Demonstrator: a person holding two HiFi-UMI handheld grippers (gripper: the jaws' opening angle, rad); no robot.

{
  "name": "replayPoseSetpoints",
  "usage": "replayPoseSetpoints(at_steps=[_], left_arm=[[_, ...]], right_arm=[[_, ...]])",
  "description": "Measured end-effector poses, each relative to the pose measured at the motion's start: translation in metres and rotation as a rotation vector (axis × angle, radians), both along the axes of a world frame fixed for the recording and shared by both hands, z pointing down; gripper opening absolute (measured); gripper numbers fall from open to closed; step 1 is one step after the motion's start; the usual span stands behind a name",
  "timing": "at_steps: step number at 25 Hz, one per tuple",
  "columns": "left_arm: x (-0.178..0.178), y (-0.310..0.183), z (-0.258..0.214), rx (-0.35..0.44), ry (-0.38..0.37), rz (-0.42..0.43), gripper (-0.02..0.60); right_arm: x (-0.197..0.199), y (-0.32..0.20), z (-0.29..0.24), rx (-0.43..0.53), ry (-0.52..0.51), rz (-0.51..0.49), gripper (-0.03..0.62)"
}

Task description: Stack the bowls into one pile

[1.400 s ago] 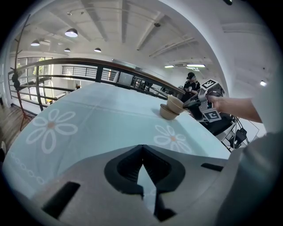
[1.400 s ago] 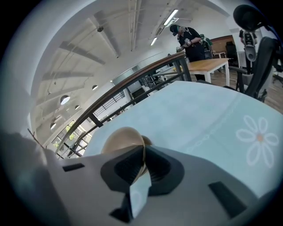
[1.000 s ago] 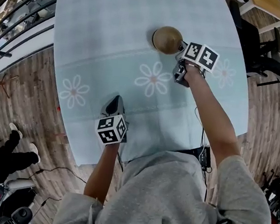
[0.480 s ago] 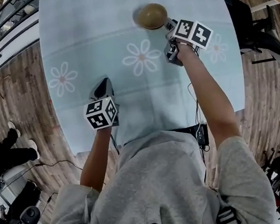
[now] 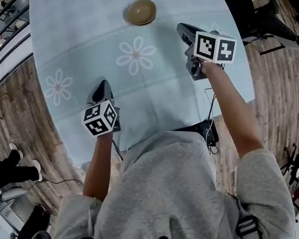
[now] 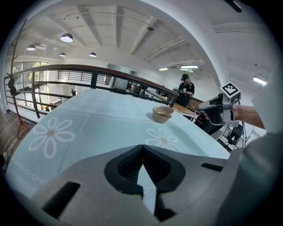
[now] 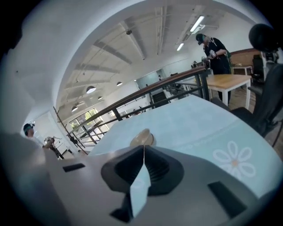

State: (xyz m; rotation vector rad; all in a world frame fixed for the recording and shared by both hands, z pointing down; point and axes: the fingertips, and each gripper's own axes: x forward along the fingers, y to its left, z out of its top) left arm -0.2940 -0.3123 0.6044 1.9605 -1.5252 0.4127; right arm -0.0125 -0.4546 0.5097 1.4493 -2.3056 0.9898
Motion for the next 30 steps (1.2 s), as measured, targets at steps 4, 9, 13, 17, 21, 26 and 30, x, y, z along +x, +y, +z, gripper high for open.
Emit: replayPoseSetpoints(at_steps=[4, 9, 13, 17, 21, 26, 30], left_arm=[[0.013, 0.005, -0.015, 0.048, -0.031, 0.046, 0.018], [0.034, 0.015, -0.047, 0.134, -0.112, 0.138, 0.018], [0.052, 0.026, -0.076, 0.197, -0.167, 0.211, 0.019], [0.058, 0.04, -0.096, 0.218, -0.132, 0.222, 0.018], [0.06, 0.047, -0.11, 0.229, -0.097, 0.209, 0.018], [0.063, 0.046, -0.125, 0.256, -0.089, 0.203, 0.019], [0.066, 0.044, -0.132, 0.274, -0.109, 0.212, 0.018]], right_arm=[[0.012, 0.038, -0.04, 0.148, 0.05, -0.073, 0.031], [0.033, 0.086, -0.088, 0.303, 0.057, -0.068, 0.031], [0.043, 0.127, -0.113, 0.417, 0.077, -0.061, 0.031], [0.047, 0.16, -0.123, 0.496, 0.131, -0.072, 0.031], [0.058, 0.171, -0.126, 0.51, 0.146, -0.045, 0.031], [0.059, 0.172, -0.127, 0.517, 0.146, -0.041, 0.031], [0.057, 0.173, -0.126, 0.519, 0.139, -0.049, 0.031]])
